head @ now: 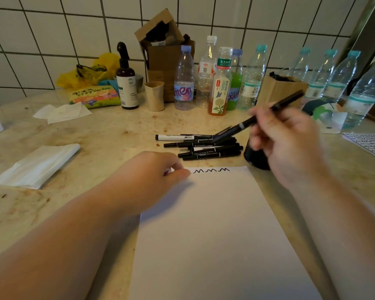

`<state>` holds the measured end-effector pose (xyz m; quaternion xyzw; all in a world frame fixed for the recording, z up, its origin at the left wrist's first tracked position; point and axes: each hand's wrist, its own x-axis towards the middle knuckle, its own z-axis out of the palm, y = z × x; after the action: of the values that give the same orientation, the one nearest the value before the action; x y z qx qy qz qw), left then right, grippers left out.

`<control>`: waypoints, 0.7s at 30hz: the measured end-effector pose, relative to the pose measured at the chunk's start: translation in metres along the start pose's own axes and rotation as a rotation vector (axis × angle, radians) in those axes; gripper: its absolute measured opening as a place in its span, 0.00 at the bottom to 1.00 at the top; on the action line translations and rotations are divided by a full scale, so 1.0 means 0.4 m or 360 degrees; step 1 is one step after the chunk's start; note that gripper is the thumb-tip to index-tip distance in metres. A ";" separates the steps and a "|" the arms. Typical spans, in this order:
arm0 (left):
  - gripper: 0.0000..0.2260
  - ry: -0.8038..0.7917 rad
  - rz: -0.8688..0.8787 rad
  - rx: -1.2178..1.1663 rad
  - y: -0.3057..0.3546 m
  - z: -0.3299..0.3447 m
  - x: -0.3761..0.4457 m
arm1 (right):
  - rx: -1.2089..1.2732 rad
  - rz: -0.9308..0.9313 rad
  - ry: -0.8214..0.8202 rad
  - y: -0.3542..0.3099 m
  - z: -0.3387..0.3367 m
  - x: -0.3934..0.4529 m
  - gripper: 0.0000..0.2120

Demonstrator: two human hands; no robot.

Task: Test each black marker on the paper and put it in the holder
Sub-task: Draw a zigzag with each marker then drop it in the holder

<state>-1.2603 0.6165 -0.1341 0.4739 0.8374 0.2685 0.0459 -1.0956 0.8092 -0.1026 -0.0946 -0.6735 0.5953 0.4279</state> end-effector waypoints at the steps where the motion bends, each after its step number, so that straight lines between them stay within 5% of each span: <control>1: 0.10 0.0019 -0.0003 -0.0003 -0.003 0.000 0.000 | -0.0092 -0.0125 0.0164 -0.006 -0.013 0.007 0.09; 4: 0.08 0.0019 0.0016 0.0049 -0.006 0.005 0.001 | -0.0429 -0.0460 0.0596 -0.017 -0.046 0.028 0.07; 8: 0.09 0.0023 0.0010 0.0139 -0.007 0.011 0.003 | -0.0712 -0.0487 0.0955 -0.010 -0.072 0.054 0.07; 21: 0.10 0.0006 0.0025 0.0190 -0.007 0.017 -0.003 | -0.0971 -0.0423 0.0821 0.003 -0.062 0.044 0.05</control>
<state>-1.2597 0.6172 -0.1414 0.4820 0.8482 0.2193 0.0140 -1.0897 0.8387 -0.0972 -0.2754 -0.6959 0.2650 0.6079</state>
